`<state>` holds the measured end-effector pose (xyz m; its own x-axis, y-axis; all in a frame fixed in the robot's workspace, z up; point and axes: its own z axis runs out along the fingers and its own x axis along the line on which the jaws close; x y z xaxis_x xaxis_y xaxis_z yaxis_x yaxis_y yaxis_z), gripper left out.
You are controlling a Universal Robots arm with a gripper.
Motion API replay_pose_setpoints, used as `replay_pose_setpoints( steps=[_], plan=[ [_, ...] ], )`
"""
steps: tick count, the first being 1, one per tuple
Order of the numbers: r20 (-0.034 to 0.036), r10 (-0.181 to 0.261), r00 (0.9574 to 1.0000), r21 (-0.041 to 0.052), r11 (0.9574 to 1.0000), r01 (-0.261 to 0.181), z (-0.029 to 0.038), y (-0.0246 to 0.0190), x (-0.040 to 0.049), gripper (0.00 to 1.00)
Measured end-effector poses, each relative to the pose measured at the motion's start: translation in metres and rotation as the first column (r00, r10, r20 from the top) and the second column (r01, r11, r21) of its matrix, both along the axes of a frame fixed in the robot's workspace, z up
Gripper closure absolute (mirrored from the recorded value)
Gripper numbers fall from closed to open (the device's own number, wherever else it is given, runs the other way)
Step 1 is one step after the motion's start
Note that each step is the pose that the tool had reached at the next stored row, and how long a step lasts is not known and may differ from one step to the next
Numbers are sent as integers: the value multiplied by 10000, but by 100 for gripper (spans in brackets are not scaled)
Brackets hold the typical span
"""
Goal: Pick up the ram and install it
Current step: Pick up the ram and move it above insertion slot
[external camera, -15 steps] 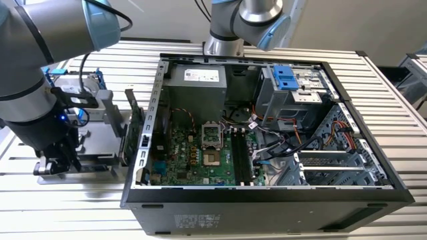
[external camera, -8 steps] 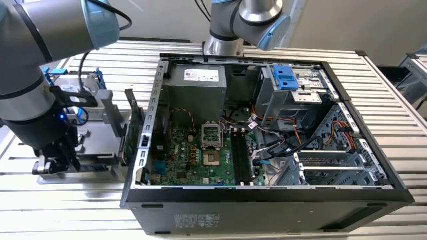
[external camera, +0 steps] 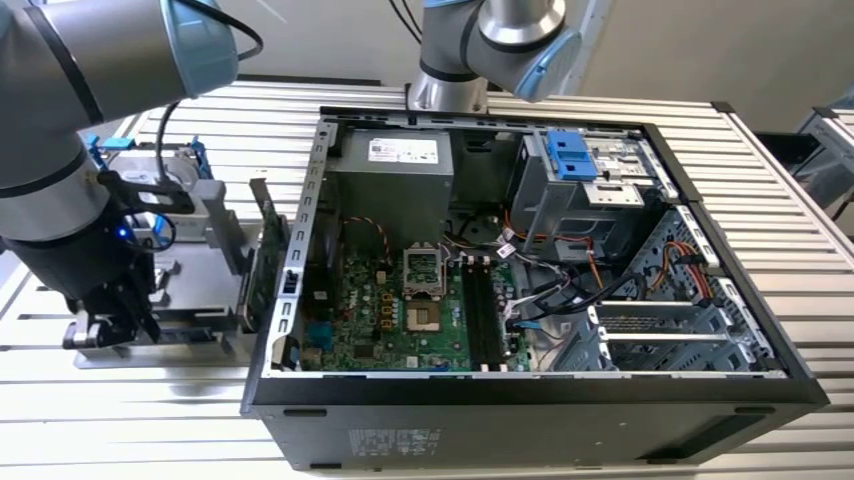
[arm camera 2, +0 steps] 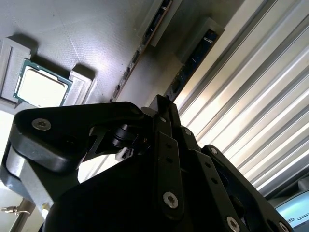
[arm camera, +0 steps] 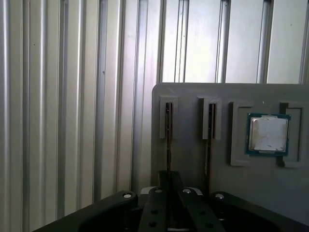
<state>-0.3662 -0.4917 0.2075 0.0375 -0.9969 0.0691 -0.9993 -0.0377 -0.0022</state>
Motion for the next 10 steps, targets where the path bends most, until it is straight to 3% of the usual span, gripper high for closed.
replay_pose_setpoints(
  steps=[10],
  plan=[
    [2,0,10000,1,10000,0,14,0,-3,100]
  ],
)
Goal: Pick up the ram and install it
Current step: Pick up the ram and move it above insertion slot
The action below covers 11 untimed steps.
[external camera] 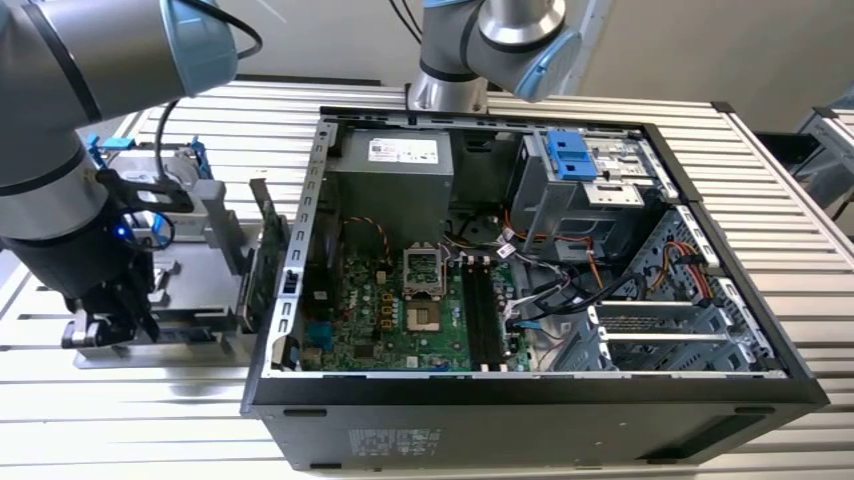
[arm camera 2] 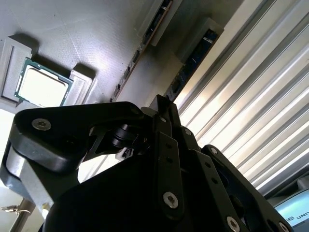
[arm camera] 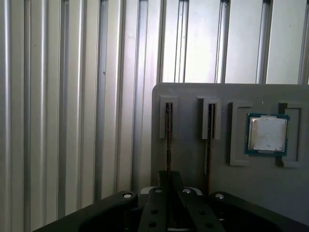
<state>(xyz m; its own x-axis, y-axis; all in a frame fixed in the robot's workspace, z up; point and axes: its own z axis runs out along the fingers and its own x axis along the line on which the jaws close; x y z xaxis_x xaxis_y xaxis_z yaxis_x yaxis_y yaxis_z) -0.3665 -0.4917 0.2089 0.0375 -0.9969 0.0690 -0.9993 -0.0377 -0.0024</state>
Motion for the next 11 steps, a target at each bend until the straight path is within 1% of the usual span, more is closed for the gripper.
replay_pose_setpoints(
  steps=[7,11],
  plan=[
    [-1,0,10000,-1,10000,0,13,0,-2,100],
    [-3,0,10000,-2,10000,0,37,0,-2,100]
  ],
)
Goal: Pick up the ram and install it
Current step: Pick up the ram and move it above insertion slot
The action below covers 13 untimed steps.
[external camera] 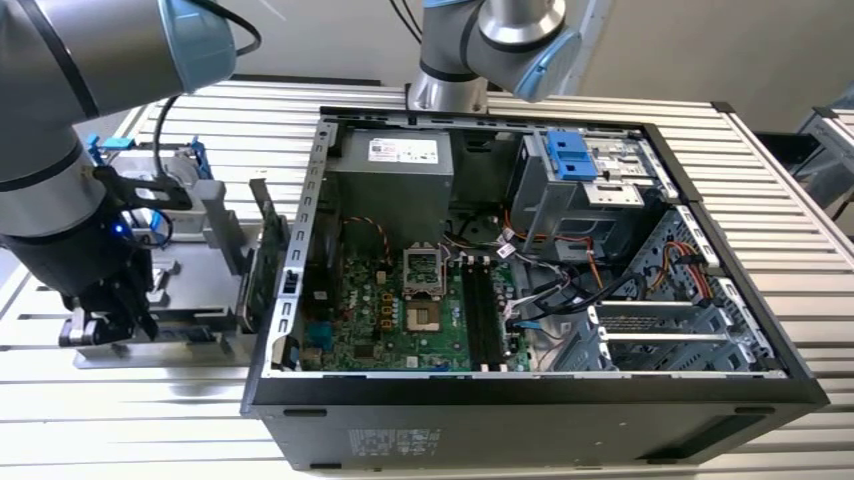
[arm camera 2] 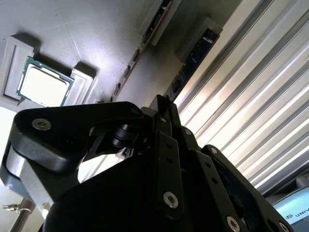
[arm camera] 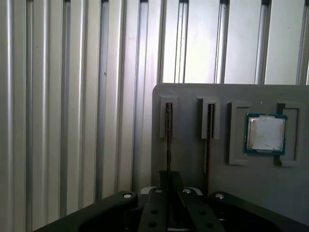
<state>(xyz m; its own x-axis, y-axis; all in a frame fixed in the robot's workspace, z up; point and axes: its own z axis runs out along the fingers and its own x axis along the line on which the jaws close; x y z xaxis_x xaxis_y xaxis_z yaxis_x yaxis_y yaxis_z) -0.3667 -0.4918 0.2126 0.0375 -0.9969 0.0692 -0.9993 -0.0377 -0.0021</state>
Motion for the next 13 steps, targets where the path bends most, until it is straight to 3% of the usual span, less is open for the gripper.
replay_pose_setpoints(
  steps=[13],
  plan=[
    [5,0,10000,3,10000,0,88,0,-10,100]
  ],
)
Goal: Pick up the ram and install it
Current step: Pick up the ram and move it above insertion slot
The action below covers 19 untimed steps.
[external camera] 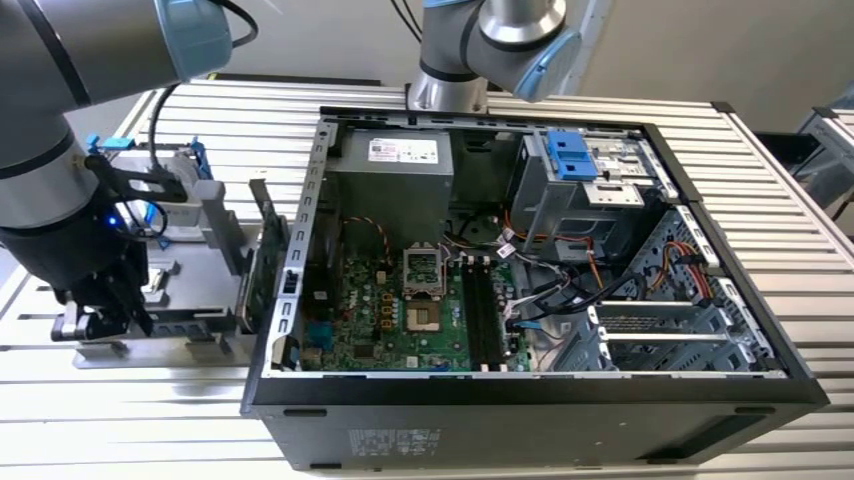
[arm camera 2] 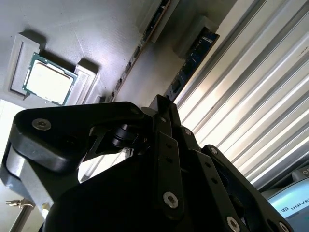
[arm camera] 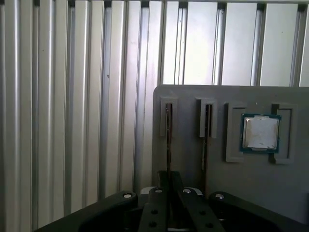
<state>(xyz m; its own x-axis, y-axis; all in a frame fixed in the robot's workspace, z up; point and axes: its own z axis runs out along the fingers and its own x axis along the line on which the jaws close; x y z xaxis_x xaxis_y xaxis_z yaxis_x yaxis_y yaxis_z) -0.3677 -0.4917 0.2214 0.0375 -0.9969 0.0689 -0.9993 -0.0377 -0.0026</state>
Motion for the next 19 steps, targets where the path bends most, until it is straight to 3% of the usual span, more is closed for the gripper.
replay_pose_setpoints(
  steps=[13,19],
  plan=[
    [-3,-7,10000,-2,10000,7,13,0,-1,100],
    [-3,-31,10000,-3,10000,31,54,0,-1,100]
  ],
)
